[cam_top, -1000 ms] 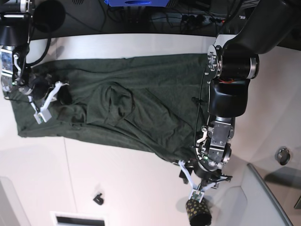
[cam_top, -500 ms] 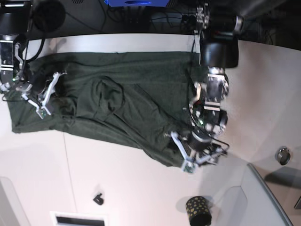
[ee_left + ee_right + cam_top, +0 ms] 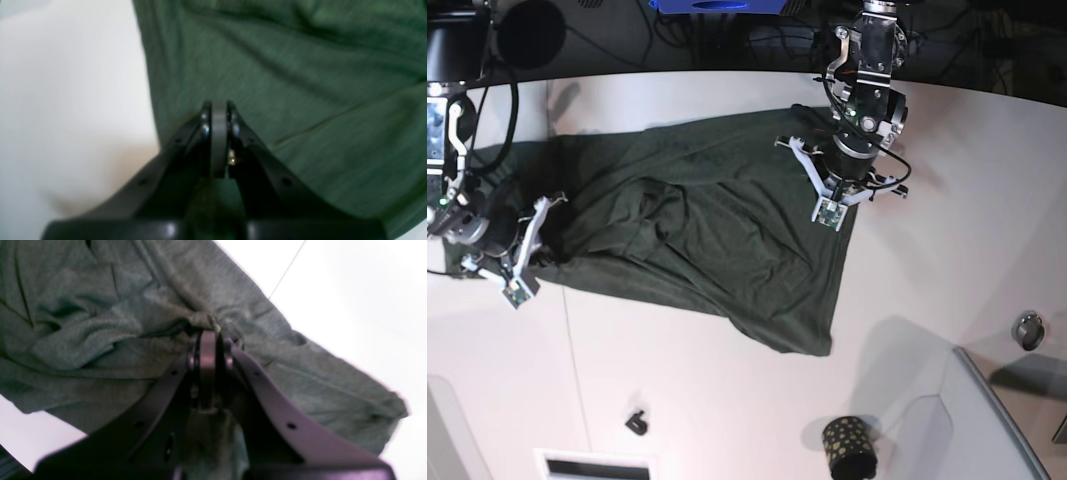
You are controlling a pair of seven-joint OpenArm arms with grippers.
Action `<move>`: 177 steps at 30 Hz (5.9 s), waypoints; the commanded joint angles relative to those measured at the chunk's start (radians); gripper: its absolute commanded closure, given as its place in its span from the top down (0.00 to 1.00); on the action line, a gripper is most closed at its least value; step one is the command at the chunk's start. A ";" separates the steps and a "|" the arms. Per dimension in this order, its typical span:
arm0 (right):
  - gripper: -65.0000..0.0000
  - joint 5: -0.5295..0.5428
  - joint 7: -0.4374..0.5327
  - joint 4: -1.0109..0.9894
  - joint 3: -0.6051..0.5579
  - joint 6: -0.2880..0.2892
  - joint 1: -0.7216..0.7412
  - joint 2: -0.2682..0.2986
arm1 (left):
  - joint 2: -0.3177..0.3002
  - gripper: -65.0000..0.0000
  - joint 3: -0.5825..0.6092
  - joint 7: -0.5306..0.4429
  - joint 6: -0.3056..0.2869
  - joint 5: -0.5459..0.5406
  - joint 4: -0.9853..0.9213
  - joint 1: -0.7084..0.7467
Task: Layout the t-shirt on the table in an organized manner, then fold the t-shirt properly
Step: 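Release and move the left gripper back to the shirt corner by its base, then grasp the shirt edge with the right gripper and pull it outward, then pull the held shirt edges apart with both grippers to flatten it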
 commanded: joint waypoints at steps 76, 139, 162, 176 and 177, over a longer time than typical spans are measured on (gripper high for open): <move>0.08 0.006 0.042 -0.018 0.383 -0.015 -0.244 0.069 | -0.193 0.00 -0.072 -0.033 0.006 -0.254 0.144 0.096; 0.41 -0.559 0.157 -0.339 -0.085 -0.002 0.251 -0.120 | -0.079 0.00 -0.139 -0.108 0.004 -0.252 0.045 0.142; 0.24 -0.559 0.155 -0.372 -0.083 -0.002 0.245 -0.139 | -0.079 0.00 -0.141 -0.108 0.006 -0.252 0.008 0.131; 0.00 -0.560 0.123 -0.363 -0.080 -0.002 0.254 -0.140 | -0.079 0.00 -0.141 -0.108 0.006 -0.252 0.011 0.131; 0.00 -0.560 0.123 -0.363 -0.080 -0.002 0.257 -0.140 | -0.079 0.00 -0.141 -0.108 0.006 -0.252 0.009 0.131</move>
